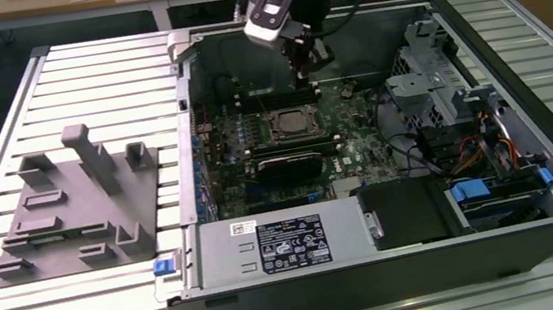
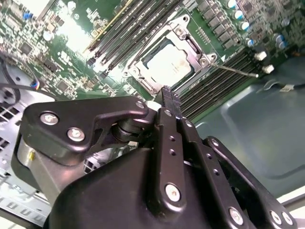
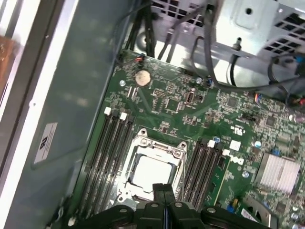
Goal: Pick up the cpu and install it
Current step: 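Install the first cpu locking lever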
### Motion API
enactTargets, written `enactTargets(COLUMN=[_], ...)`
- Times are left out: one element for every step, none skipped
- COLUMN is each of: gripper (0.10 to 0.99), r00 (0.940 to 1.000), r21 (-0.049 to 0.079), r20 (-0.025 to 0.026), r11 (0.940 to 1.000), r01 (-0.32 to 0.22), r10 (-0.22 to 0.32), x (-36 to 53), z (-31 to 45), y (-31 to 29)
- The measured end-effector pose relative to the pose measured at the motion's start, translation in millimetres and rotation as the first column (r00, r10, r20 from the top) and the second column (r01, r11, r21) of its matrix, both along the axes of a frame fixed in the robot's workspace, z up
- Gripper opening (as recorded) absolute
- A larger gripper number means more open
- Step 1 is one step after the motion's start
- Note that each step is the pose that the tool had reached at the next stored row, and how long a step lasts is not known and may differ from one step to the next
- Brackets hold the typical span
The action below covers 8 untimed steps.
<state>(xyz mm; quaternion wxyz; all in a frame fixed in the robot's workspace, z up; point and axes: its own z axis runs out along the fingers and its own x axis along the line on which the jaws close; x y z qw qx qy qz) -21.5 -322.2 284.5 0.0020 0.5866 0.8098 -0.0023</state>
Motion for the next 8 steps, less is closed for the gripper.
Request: enactTargets(gripper=[0.106, 0.106, 0.106, 0.106, 0.106, 0.106, 0.106, 0.106], r00=[0.9999, 0.9997, 0.9993, 0.9986, 0.9976, 0.9962, 0.9945, 0.9924], r21=[0.0, 0.0, 0.0, 0.0, 0.0, 0.0, 0.0, 0.0], r20=[0.0, 0.0, 0.0, -0.0001, 0.0001, 0.0001, 0.0001, 0.0], r11=[0.9999, 0.9997, 0.9993, 0.9986, 0.9976, 0.9962, 0.9945, 0.9924], r01=[-0.013, -0.026, -0.038, -0.052, -0.069, -0.087, -0.105, -0.123], r10=[0.013, 0.026, 0.038, 0.052, 0.069, 0.087, 0.105, 0.123], x=[-0.1, -0.2, -0.3, -0.3, -0.4, -0.4, -0.4, -0.4], z=[0.0, 0.0, -0.1, -0.2, -0.4, -0.7, -1.0, -1.2], y=[0.0, 0.0, 0.0, 0.0, 0.0, 0.0, 0.0, 0.0])
